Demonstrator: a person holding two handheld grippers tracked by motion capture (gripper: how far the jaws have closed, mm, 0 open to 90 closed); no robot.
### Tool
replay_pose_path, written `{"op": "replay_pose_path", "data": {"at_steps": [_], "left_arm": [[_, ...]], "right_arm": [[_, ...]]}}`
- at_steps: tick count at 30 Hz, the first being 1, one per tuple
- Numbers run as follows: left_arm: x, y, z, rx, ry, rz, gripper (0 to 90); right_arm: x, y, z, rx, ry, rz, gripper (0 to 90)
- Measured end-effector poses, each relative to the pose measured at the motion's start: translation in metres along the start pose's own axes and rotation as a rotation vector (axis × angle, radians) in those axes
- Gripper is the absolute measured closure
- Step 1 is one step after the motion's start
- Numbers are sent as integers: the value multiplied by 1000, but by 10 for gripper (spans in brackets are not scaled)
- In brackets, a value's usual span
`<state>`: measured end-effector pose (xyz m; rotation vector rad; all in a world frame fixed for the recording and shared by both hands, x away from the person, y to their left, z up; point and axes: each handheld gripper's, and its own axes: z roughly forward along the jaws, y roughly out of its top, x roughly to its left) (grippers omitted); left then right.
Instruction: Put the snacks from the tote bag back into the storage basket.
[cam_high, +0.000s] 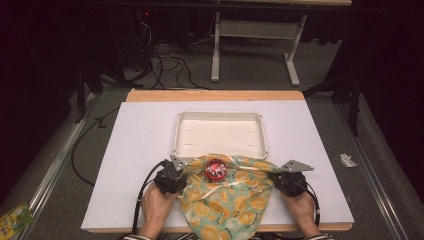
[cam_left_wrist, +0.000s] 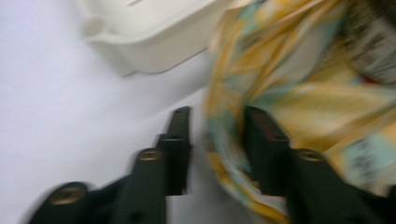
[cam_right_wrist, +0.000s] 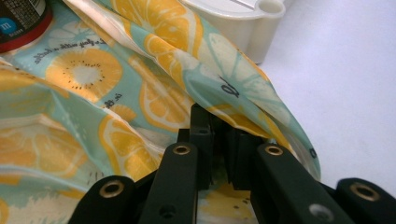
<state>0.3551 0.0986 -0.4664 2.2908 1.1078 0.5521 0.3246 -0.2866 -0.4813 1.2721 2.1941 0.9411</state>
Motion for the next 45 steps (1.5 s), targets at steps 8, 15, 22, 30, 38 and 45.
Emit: {"op": "replay_pose_path", "data": {"at_steps": [8,15,22,30,38,45], "left_arm": [[4,-5,0,-7,-4,35,892],[13,-6,2,-23,-7,26,895],[17,-13,2,-74,-65,-12,891],[12,-13,1,-109,-126,-4,891],[10,-11,-3,-118,-148,5,891],[8,-8,-4,-120,-153,15,891]], "right_arm": [[3,0,0,-1,-20,-28,841],[-2,0,0,5,7,-6,883],[8,1,-1,9,-62,-63,880],[10,2,-10,-31,1,-55,702],[28,23,-45,-134,29,-157,643],[26,48,-34,-85,32,-197,513]]}}
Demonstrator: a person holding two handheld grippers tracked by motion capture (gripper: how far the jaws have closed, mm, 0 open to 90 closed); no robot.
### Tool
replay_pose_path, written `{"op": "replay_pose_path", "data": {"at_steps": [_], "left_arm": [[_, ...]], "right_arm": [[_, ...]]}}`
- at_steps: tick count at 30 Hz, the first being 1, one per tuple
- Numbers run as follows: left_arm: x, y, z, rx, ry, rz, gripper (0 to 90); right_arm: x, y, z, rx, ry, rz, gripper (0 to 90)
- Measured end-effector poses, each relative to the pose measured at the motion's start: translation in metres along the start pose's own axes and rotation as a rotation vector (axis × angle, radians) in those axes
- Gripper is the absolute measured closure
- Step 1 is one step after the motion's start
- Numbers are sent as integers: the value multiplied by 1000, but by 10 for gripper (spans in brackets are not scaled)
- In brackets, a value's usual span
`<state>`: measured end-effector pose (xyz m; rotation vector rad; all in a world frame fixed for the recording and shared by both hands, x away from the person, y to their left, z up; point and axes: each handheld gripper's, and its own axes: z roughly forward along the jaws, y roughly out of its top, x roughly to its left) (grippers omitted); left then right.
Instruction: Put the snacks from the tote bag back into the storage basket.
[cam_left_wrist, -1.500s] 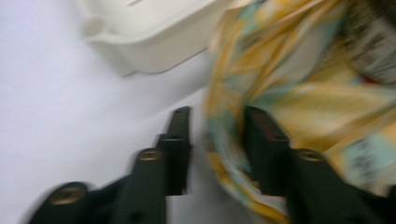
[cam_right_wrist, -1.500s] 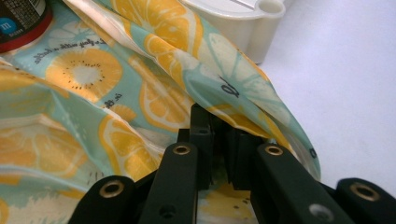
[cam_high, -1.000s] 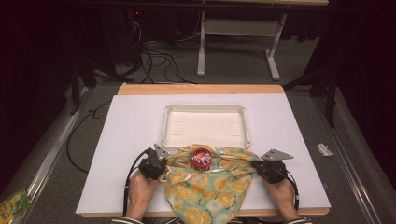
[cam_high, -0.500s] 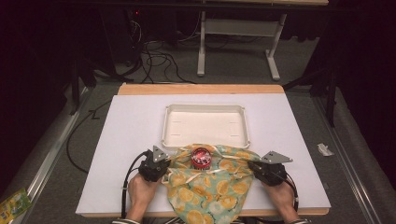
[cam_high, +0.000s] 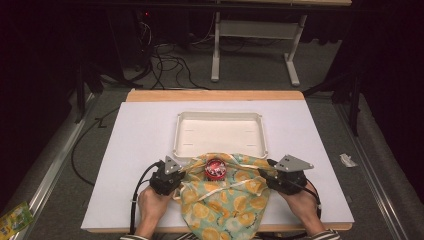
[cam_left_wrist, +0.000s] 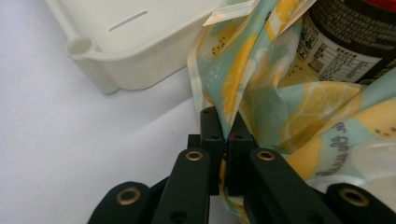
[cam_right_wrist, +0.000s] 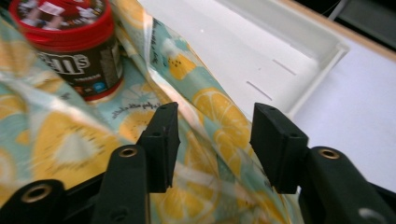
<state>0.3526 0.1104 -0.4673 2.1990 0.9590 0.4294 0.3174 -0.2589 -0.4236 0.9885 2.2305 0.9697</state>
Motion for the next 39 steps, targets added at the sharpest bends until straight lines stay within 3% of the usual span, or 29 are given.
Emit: {"op": "replay_pose_path", "data": {"at_steps": [4,7,10,12,14,17,20,24,27,30,34,39], "left_arm": [[-1,1,1,15,20,18,890],[-2,3,1,20,27,24,890],[-1,4,1,14,30,20,890],[0,5,2,17,32,17,890],[1,5,3,21,29,17,890],[0,5,5,21,28,21,889],[1,5,4,17,26,23,889],[0,5,4,17,22,26,889],[-1,5,4,20,18,30,889],[0,6,4,22,16,30,889],[1,6,3,18,18,29,888],[2,6,5,12,15,21,886]], "right_arm": [[-9,2,23,70,37,29,439],[-11,1,36,115,45,38,460],[-12,-3,45,147,34,36,710],[-14,-7,47,161,58,53,856],[-16,-11,48,164,66,71,900],[-18,-13,49,176,62,85,900],[-14,-11,44,132,54,67,900],[-11,-6,32,48,7,53,662],[-16,-3,29,42,-23,63,536],[-23,-1,34,86,-10,82,470],[-26,-4,46,144,19,94,471],[-26,-10,44,175,27,97,676]]}}
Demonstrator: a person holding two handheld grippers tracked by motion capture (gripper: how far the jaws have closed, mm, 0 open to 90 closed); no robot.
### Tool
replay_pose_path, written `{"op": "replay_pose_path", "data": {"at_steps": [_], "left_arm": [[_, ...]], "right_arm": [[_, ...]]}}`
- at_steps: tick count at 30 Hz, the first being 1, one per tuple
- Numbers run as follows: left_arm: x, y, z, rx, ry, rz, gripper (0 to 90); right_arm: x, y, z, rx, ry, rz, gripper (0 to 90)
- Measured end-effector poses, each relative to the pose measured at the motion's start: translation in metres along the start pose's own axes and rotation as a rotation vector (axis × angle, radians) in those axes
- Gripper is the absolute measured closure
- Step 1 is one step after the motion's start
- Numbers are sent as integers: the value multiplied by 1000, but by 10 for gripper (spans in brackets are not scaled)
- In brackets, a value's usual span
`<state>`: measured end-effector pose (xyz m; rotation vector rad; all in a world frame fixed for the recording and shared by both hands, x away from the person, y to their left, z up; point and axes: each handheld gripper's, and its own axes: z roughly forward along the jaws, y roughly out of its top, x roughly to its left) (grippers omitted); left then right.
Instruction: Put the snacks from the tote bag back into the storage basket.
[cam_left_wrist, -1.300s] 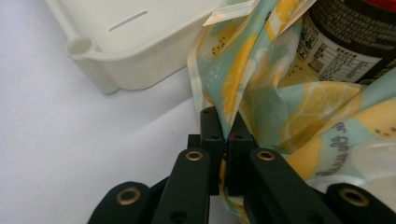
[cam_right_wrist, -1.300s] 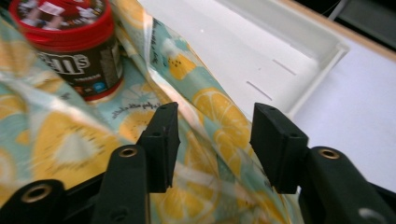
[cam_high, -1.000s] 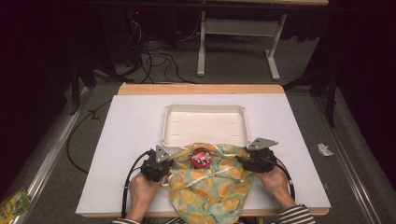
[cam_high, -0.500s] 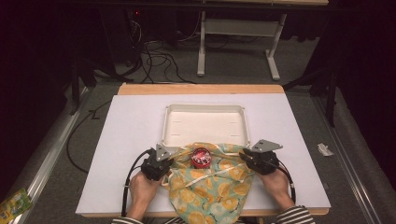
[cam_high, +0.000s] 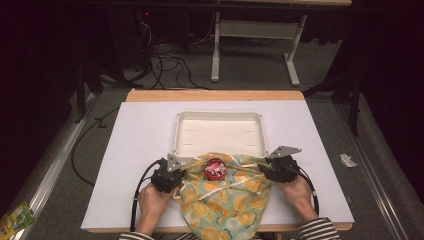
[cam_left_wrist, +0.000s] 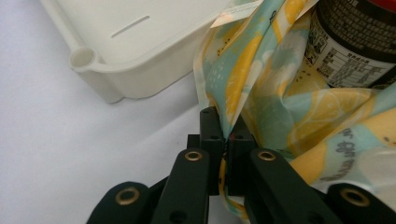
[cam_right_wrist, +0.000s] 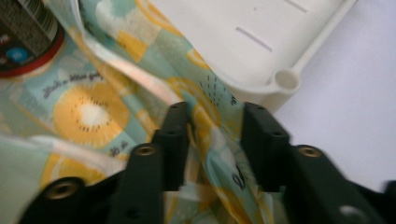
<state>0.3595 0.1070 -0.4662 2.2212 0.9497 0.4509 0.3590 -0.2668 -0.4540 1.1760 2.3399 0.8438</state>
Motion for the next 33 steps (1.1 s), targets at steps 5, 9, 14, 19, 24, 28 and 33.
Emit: {"op": "replay_pose_path", "data": {"at_steps": [5,9,14,19,24,28,33], "left_arm": [[1,0,1,0,-3,-4,886],[4,1,1,6,8,-7,886],[11,6,6,37,46,9,889],[16,8,10,51,51,-23,810],[13,9,-15,-35,47,-58,631],[3,12,-31,-88,16,-63,567],[-8,18,-33,-92,-32,-81,480]], "right_arm": [[-1,-6,4,23,52,6,899],[0,-8,3,31,47,1,900],[-3,-11,1,33,26,19,900],[1,-19,1,26,26,38,900],[5,-21,-1,26,22,28,900],[8,-20,0,32,10,21,900],[8,-21,0,20,12,25,900]]}}
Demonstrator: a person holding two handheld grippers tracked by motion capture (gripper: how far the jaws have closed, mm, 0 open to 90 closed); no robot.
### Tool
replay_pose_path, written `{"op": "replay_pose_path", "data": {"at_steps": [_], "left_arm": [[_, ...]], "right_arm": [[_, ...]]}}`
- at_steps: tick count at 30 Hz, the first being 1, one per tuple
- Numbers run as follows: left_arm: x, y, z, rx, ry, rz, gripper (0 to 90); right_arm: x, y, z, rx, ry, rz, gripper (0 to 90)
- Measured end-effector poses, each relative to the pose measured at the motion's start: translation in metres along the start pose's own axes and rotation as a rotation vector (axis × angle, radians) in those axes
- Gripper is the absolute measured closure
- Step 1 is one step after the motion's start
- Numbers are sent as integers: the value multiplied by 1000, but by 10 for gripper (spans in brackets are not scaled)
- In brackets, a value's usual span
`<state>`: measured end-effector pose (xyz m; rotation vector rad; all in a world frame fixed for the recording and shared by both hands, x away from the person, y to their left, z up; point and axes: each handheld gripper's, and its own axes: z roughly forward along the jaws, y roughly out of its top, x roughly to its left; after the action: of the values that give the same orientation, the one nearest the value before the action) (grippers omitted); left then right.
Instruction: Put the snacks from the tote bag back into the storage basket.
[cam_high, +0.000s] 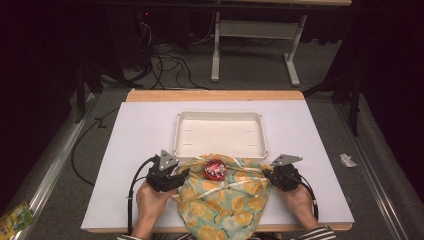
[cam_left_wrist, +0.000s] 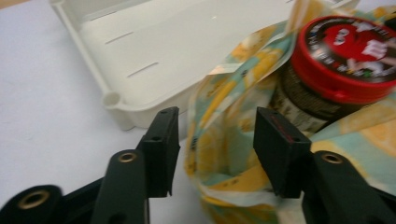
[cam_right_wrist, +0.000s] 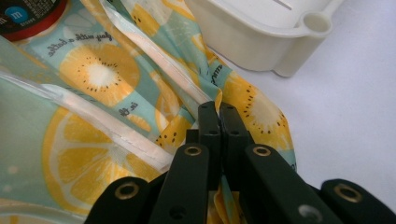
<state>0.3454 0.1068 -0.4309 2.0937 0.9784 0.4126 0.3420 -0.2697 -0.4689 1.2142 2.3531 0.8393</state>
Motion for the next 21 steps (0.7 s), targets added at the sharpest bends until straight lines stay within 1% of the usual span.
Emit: {"op": "replay_pose_path", "data": {"at_steps": [1,3,4,5,7,9,13,15,16,17,18,19,21], "left_arm": [[-3,0,4,20,-8,0,457],[-8,0,13,56,13,12,442],[-8,-1,17,67,13,6,441],[-9,-2,23,84,14,-10,442],[-8,-5,31,104,21,-30,455],[-7,-6,36,117,25,-44,479],[-7,-9,39,131,69,-27,573],[-8,-11,41,141,99,-3,614],[-7,-12,42,148,105,5,642],[-5,-15,43,146,99,5,666],[-3,-17,42,132,82,-1,688],[-2,-18,42,131,81,1,728],[-1,-19,41,130,84,22,819]], "right_arm": [[0,0,0,0,0,0,900],[0,0,0,6,-2,-3,900],[0,0,0,6,-4,-7,900],[0,0,0,6,-5,-7,900],[0,0,0,0,-5,-7,900],[0,-1,0,-2,-3,-4,900],[0,-1,0,-2,-6,-7,900],[0,-1,0,-3,-6,-5,900],[1,-1,-1,1,-5,-4,900],[1,-2,0,-10,-6,-1,900],[1,-2,-1,-8,-7,-3,900],[1,-3,0,-14,-10,-2,900],[1,-5,-1,-24,-16,5,900]]}}
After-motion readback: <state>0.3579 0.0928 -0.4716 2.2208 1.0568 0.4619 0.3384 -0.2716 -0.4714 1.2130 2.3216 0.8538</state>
